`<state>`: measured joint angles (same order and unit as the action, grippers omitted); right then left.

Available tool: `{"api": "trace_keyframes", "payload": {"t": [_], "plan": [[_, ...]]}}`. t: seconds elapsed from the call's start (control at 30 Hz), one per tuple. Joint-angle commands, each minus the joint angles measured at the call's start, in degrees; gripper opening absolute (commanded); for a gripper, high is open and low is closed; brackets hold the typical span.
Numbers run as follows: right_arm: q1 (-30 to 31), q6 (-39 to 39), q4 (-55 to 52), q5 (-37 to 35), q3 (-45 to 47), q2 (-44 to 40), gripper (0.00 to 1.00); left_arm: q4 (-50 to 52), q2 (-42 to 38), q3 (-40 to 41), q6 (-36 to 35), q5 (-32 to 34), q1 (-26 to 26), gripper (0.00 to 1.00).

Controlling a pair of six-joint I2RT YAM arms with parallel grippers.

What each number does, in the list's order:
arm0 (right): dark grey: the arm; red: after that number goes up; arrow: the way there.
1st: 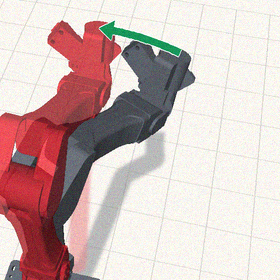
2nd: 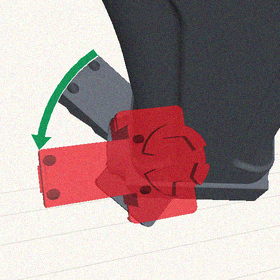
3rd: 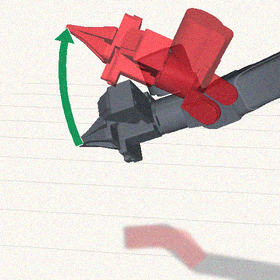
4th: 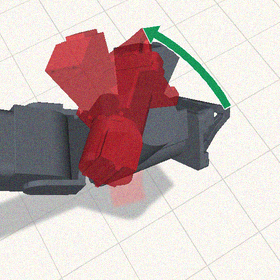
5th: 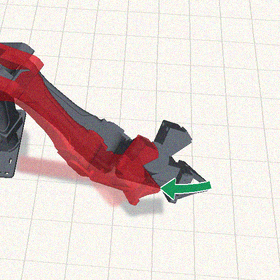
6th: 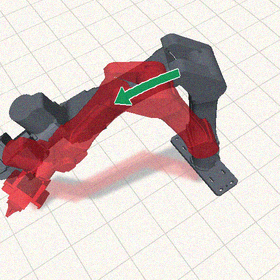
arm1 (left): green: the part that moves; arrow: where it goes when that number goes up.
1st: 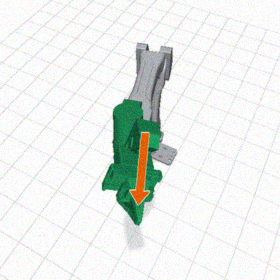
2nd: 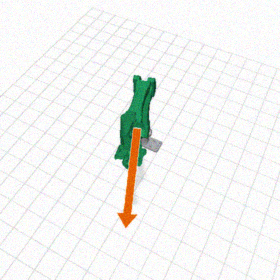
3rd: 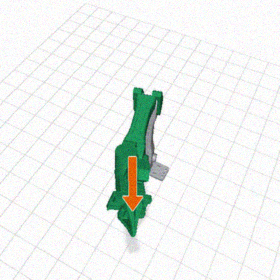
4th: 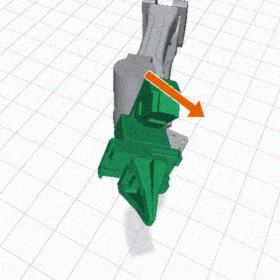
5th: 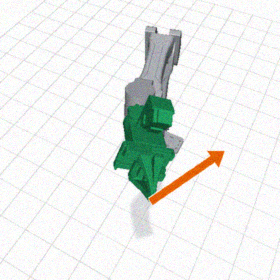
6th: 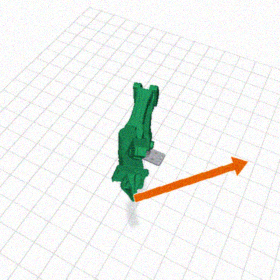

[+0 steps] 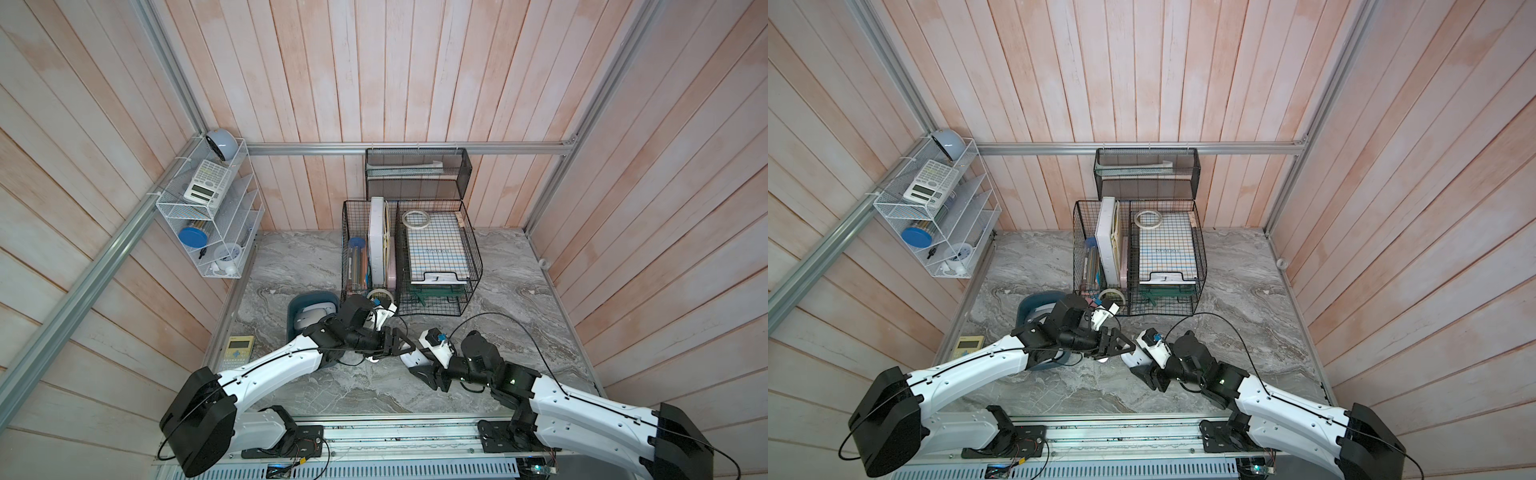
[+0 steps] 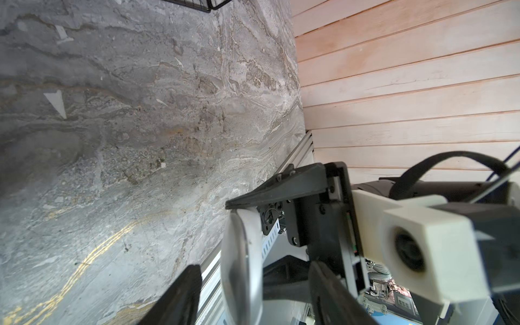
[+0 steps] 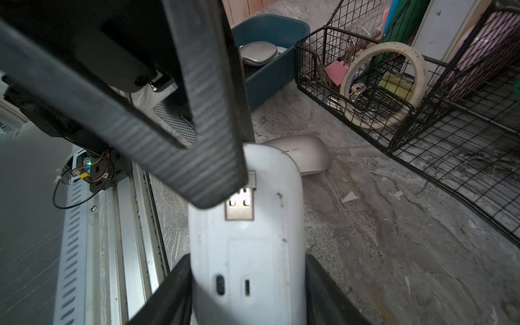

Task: Put the mouse in the storage box
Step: Pick up the mouse from the center of the board.

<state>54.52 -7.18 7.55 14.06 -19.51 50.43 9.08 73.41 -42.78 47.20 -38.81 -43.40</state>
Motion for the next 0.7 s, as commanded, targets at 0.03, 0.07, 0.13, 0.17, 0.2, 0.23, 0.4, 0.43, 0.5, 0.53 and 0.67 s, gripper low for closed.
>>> {"api": "trace_keyframes", "payload": {"t": [0.03, 0.07, 0.13, 0.17, 0.2, 0.23, 0.4, 0.43, 0.5, 0.53, 0.67], "plan": [[0.50, 1.11, 2.65, 1.41, -0.62, 0.00, 0.48, -5.23, 1.76, 2.16, 1.83, -1.53, -2.36, 0.62], [0.58, 1.20, 2.84, 1.56, -0.71, 0.16, 0.48, -5.68, 2.97, 1.99, 2.16, -1.43, -3.45, 0.60], [0.76, 1.36, 3.29, 1.46, -0.88, 0.50, 0.48, -7.59, 5.43, 2.08, 3.24, -2.02, -4.60, 0.54], [0.86, 1.62, 3.42, 1.71, -0.94, 0.81, 0.48, -8.89, 6.39, 2.18, 4.06, -2.11, -4.87, 0.51], [0.92, 1.95, 3.67, 1.93, -0.97, 1.17, 0.48, -9.99, 7.34, 2.27, 4.89, -2.11, -5.02, 0.50], [0.94, 2.14, 3.74, 1.98, -0.96, 1.50, 0.48, -10.77, 7.92, 2.26, 5.45, -2.20, -5.07, 0.48], [1.02, 2.43, 3.79, 2.76, -1.40, 3.16, 0.49, -12.16, 9.12, 2.04, 6.68, -2.33, -5.16, 0.32], [1.03, 2.48, 3.83, 2.88, -1.46, 3.29, 0.49, -12.07, 8.93, 2.17, 6.68, -2.33, -5.20, 0.28], [1.02, 2.59, 3.92, 2.93, -1.50, 3.45, 0.52, -11.51, 8.67, 2.17, 6.59, -2.21, -5.20, 0.21], [1.05, 2.57, 3.95, 2.84, -1.50, 3.51, 0.56, -11.37, 8.44, 2.23, 6.59, -2.10, -5.16, 0.17], [1.02, 2.03, 3.69, 1.97, -1.16, 2.94, 0.90, -10.17, 6.47, 2.46, 6.52, -1.31, -4.69, 0.13]]}}
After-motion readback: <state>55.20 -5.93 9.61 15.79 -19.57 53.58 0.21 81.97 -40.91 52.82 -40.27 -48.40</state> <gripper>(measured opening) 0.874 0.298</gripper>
